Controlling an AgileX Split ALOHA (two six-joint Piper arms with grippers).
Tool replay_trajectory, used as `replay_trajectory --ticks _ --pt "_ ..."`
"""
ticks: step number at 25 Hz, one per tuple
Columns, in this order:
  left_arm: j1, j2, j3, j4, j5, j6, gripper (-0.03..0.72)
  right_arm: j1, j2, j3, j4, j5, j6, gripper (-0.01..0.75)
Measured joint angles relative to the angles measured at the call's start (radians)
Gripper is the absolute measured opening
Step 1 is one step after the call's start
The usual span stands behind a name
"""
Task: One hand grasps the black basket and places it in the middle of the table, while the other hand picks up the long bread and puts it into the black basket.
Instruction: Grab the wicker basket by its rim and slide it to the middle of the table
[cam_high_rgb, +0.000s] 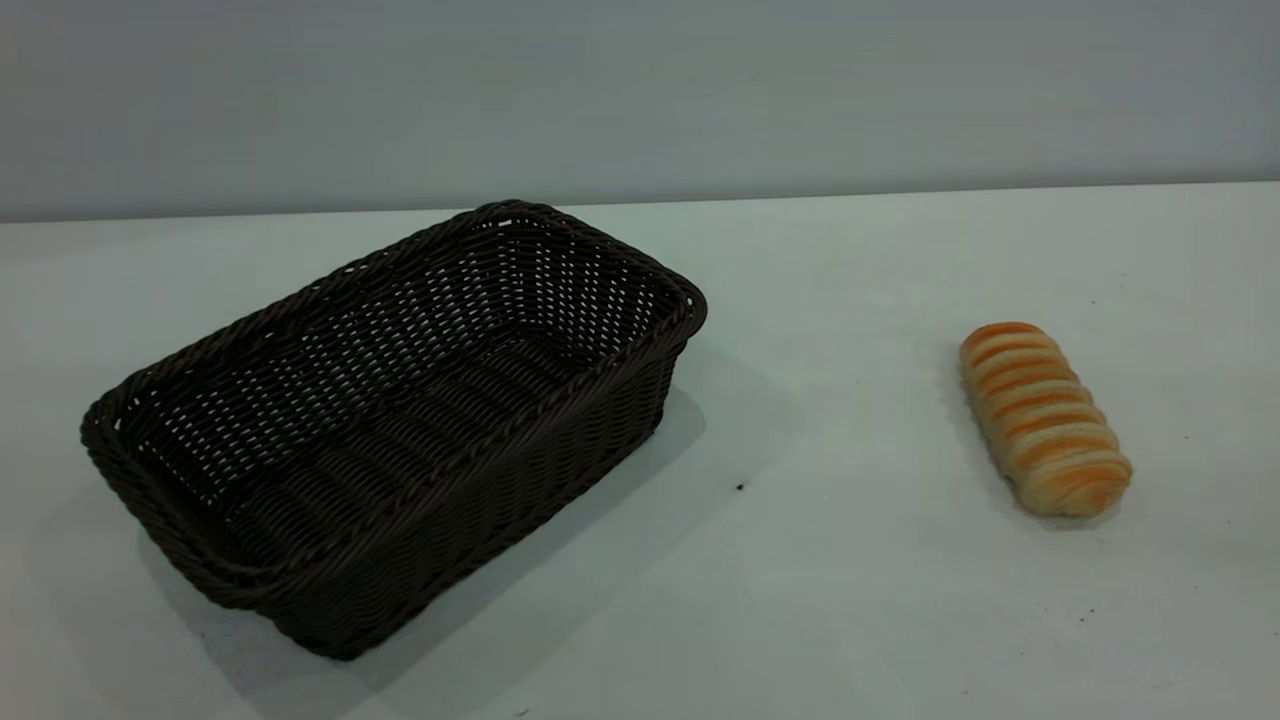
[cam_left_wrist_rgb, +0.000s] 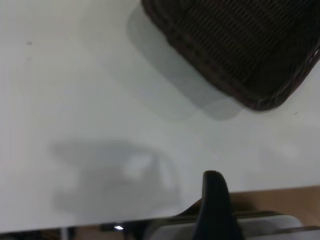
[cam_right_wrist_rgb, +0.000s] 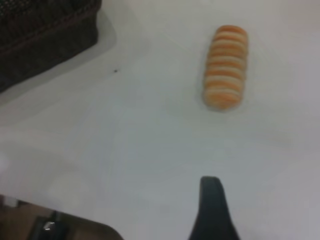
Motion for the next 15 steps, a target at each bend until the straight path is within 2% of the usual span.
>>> replay_trajectory --ticks 5,10,15 --pt "0.0 0.331 -0.064 -0.148 -0.158 -0.003 0.581 0.0 0.131 -0.003 0.059 -0.043 -0.043 0.561" --pt "0.0 0.65 -0.082 -0.262 -0.259 -0.006 0.581 0.0 0.15 -0.003 0.065 -0.07 -0.085 0.562" --pt "0.0 0.806 -0.085 -0.328 -0.406 -0.063 0.581 0.0 0.15 -0.003 0.066 -0.083 -0.091 0.562"
